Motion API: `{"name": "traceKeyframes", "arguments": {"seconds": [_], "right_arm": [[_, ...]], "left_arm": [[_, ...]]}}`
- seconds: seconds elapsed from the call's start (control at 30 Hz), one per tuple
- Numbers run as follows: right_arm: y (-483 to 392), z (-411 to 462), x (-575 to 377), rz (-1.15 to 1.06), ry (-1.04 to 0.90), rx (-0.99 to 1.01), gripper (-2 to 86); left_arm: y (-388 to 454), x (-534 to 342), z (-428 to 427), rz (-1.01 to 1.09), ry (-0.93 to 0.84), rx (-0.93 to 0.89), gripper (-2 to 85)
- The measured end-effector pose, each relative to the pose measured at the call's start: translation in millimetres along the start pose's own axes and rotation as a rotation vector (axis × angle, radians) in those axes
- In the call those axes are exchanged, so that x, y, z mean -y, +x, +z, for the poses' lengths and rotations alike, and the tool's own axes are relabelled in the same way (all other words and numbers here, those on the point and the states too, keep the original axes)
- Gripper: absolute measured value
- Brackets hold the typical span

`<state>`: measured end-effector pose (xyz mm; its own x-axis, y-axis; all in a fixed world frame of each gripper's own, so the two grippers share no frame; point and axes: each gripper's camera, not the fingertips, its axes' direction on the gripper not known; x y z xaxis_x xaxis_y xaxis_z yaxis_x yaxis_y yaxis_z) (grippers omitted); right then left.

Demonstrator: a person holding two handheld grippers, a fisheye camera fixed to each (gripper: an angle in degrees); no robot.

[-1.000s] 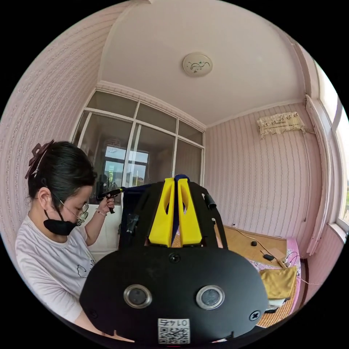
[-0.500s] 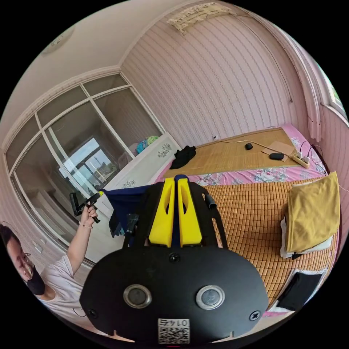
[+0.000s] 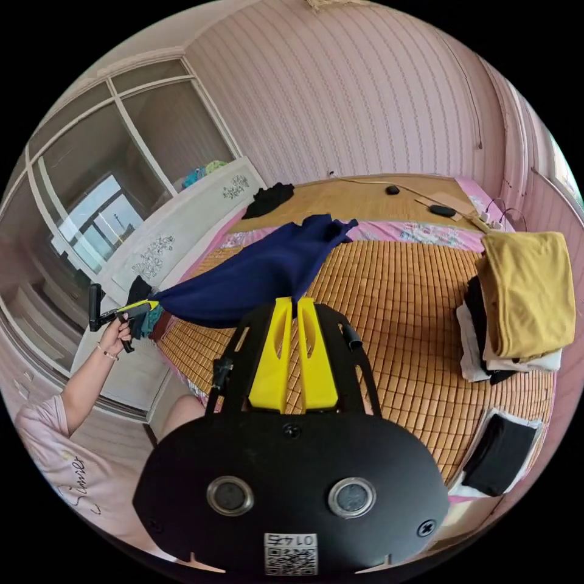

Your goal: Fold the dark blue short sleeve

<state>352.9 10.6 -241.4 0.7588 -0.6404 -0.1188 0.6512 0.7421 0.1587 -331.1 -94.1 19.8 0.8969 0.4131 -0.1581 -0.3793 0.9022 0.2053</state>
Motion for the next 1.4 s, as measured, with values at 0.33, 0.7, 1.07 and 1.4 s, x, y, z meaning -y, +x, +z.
{"name": "traceKeyframes", "arguments": {"seconds": [0.33, 0.7, 1.07, 1.4], "right_arm": [[56, 149, -132, 0.331, -0.426, -0.014, 0.6], [26, 156, -174, 0.297, -0.531, -0.005, 0.6], [9, 163, -171, 0.293, -0.551, -0.094, 2.4], [21, 177, -57, 0.188, -0.377, -0.139, 6.2]], "left_arm": [[-36, -86, 166, -0.098, -0.331, -0.011, -1.0], [-10, -127, 227, 0.065, -0.476, 0.062, -0.8], [-15, -129, 261, 0.002, -0.461, 0.087, 3.5], [61, 13, 345, 0.301, -0.278, -0.005, 3.8]]}}
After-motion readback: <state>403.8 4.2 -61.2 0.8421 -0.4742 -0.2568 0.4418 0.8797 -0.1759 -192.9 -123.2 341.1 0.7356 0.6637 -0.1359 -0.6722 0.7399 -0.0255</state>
